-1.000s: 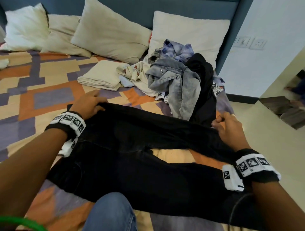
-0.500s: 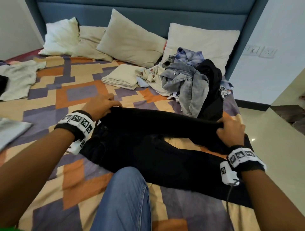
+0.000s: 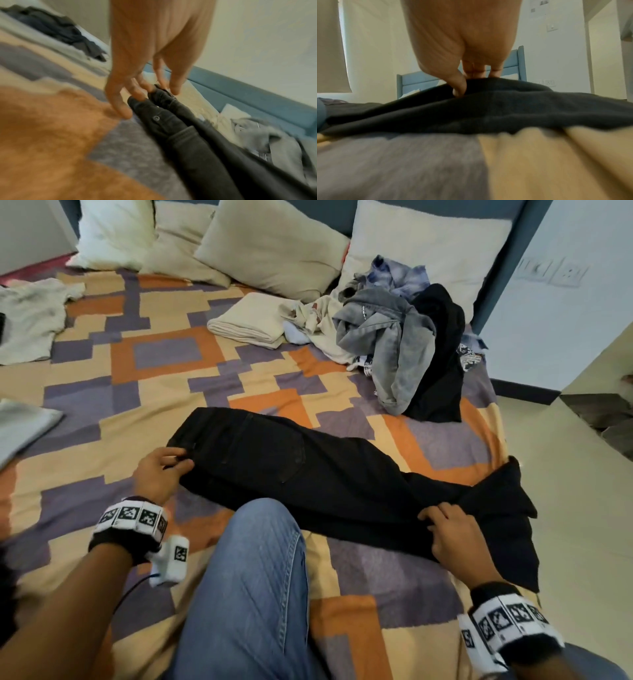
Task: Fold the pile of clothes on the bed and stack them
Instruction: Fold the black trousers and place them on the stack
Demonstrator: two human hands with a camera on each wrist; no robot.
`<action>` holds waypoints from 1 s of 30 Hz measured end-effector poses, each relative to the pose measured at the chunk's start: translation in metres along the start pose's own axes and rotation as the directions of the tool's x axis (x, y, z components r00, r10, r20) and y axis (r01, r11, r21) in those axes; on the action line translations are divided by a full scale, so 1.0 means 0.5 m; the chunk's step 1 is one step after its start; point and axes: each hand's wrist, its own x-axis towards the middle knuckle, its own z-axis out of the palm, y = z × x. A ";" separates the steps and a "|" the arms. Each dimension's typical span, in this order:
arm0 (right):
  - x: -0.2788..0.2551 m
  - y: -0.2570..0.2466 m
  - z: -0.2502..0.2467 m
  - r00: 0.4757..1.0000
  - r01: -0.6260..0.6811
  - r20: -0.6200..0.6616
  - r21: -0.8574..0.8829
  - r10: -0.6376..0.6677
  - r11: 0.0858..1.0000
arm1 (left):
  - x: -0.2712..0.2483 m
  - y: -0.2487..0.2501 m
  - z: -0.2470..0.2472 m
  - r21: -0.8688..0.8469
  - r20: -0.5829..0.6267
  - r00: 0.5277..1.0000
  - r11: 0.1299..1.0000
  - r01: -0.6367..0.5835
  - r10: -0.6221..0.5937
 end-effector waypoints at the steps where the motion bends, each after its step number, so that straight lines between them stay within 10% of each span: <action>1: 0.014 -0.007 -0.015 0.999 -0.023 -0.049 0.025 0.024 0.999 | -0.009 0.007 0.004 -0.139 -0.046 0.980 0.973 0.185 -0.193; 3: 0.033 -0.023 -0.050 0.986 -0.026 -0.163 0.094 0.041 0.995 | -0.023 0.012 0.013 -0.383 0.150 0.854 0.767 0.515 -0.498; 5: 0.033 -0.034 -0.080 0.967 -0.001 -0.250 0.159 0.041 0.987 | -0.019 0.006 0.021 -0.460 0.293 0.785 0.639 0.616 -0.546; 9: -0.020 -0.029 -0.062 1.000 -0.030 0.001 0.183 0.030 0.983 | -0.012 0.023 0.038 -0.426 0.268 0.793 0.671 0.607 -0.548; 13: -0.048 -0.039 -0.027 0.887 -0.116 0.452 0.022 0.093 0.993 | 0.002 0.044 0.053 -0.312 0.218 0.805 0.742 0.593 -0.551; 18: -0.024 -0.067 -0.027 0.880 -0.024 0.471 -0.099 0.068 0.995 | 0.040 0.050 0.041 0.018 0.037 0.886 0.887 0.462 -0.462; 30: 0.004 -0.077 -0.029 0.871 -0.155 0.462 -0.063 0.166 0.986 | 0.024 0.198 0.073 -0.410 0.098 0.873 0.780 0.474 -0.479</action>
